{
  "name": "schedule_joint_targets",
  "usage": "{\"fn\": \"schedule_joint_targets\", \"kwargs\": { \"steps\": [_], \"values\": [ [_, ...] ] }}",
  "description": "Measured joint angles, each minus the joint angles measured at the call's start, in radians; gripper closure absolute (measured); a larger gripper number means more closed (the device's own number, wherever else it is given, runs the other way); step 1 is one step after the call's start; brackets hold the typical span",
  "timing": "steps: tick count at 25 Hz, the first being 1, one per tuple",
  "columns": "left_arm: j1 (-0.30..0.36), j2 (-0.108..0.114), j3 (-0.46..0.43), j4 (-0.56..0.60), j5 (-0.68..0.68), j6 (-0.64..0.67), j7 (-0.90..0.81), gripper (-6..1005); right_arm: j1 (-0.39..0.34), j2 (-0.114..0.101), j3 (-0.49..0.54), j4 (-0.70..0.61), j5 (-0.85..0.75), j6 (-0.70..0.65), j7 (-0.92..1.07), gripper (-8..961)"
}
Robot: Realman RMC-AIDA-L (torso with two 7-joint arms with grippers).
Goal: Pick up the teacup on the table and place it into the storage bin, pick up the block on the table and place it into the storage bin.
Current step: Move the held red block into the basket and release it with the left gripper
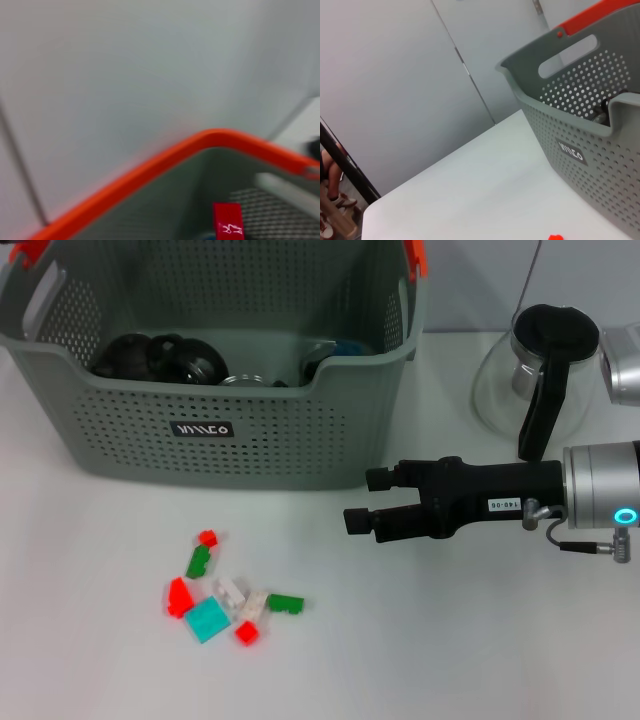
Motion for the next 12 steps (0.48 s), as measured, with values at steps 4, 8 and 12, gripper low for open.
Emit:
{"fn": "schedule_joint_targets", "kwargs": {
  "steps": [4,8,12],
  "values": [
    [-0.055,-0.001,0.055,-0.135,0.105,-0.170,-0.053,801,0.000,-0.002,-0.007,-0.003,0.000,-0.001,-0.001,12],
    [-0.055,-0.036,0.071,-0.134,0.189,-0.255,-0.105,800,0.000,-0.008,-0.021,-0.004,0.000,-0.001,-0.001,12],
    [-0.047,-0.042,0.065,-0.122,0.201,-0.261,-0.120,689,0.001,-0.013,-0.035,-0.004,0.000,-0.001,-0.001,12]
  ]
}}
